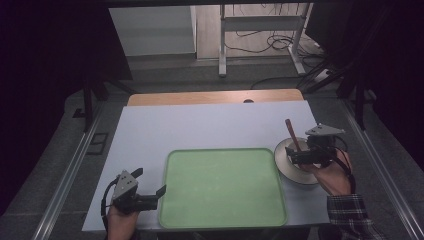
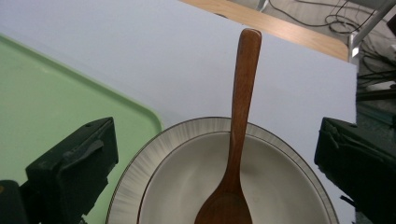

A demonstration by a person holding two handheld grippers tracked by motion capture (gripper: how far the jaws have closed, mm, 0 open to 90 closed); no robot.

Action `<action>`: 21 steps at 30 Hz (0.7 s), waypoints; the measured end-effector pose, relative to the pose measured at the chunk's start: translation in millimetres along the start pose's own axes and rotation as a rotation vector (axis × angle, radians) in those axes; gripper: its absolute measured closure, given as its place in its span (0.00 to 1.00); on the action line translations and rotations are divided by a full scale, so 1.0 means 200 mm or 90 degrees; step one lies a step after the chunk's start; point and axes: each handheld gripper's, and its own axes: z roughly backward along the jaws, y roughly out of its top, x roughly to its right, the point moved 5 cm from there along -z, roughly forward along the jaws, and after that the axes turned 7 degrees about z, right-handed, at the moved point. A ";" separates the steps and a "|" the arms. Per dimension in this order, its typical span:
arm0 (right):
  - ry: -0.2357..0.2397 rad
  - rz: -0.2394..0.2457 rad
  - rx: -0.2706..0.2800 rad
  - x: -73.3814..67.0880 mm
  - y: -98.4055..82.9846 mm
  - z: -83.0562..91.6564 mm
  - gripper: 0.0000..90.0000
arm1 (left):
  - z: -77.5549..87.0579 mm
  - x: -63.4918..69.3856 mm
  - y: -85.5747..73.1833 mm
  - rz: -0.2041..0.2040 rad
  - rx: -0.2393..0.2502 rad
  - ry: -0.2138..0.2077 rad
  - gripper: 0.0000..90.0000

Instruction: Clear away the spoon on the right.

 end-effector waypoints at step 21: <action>0.004 -0.016 -0.073 0.10 0.07 -0.16 0.55 | 0.00 0.00 0.00 -0.001 -0.003 0.001 0.00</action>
